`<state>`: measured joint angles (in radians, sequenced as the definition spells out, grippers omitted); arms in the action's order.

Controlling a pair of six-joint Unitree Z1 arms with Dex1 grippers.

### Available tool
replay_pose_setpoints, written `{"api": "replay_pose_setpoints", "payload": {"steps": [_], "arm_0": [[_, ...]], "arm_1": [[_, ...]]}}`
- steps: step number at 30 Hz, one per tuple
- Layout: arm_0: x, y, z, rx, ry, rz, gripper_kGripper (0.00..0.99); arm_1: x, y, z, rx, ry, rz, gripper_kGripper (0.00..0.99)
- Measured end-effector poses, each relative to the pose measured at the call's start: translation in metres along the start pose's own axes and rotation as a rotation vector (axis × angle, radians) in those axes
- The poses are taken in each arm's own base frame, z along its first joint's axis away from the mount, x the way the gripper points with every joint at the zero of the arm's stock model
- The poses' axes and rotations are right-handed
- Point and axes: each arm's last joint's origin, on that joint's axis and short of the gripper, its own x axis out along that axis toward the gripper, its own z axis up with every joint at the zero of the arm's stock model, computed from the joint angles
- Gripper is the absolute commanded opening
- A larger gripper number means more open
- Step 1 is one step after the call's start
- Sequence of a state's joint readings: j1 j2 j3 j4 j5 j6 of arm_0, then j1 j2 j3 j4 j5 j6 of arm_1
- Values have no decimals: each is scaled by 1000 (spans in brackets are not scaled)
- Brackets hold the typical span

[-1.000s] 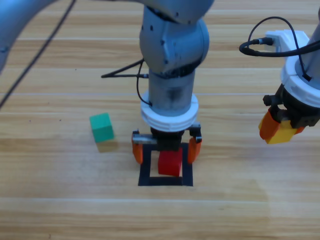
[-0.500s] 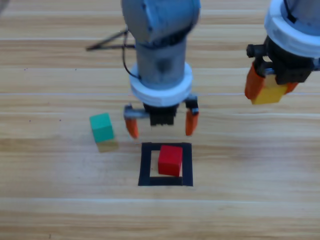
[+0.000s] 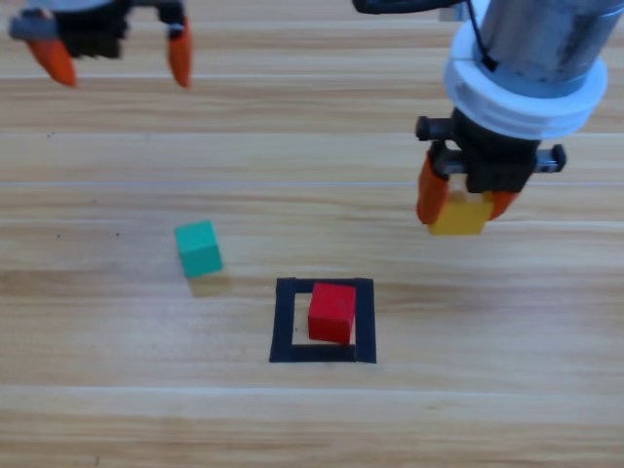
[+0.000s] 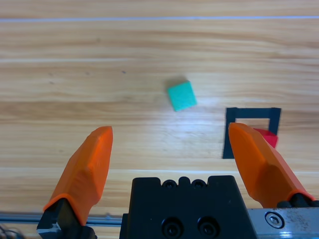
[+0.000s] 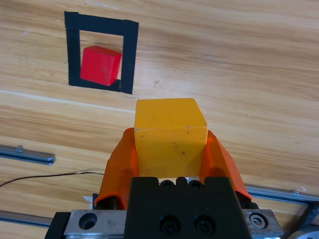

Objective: Stack the blocks in the rectangular block: red at the bottom, yellow in the middle, green on top

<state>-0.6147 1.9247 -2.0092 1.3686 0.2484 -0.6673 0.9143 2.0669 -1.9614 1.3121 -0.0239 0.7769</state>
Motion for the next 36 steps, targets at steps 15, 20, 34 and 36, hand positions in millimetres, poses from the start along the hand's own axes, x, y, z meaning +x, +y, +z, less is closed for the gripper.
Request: {"api": "replay_pose_setpoints", "payload": {"steps": [15,20,34,36], "arm_0": [[1,66,33,275,27,-87,990],[5,90,44,241,38,-108,990],[15,102,47,213,45,-92,990],[19,102,46,213,53,-91,990]], "arm_1": [[49,72,14,19,53,25,147],[67,86,24,62,74,-1,147],[88,93,28,186,86,-22,147],[97,96,30,200,90,-29,147]]}}
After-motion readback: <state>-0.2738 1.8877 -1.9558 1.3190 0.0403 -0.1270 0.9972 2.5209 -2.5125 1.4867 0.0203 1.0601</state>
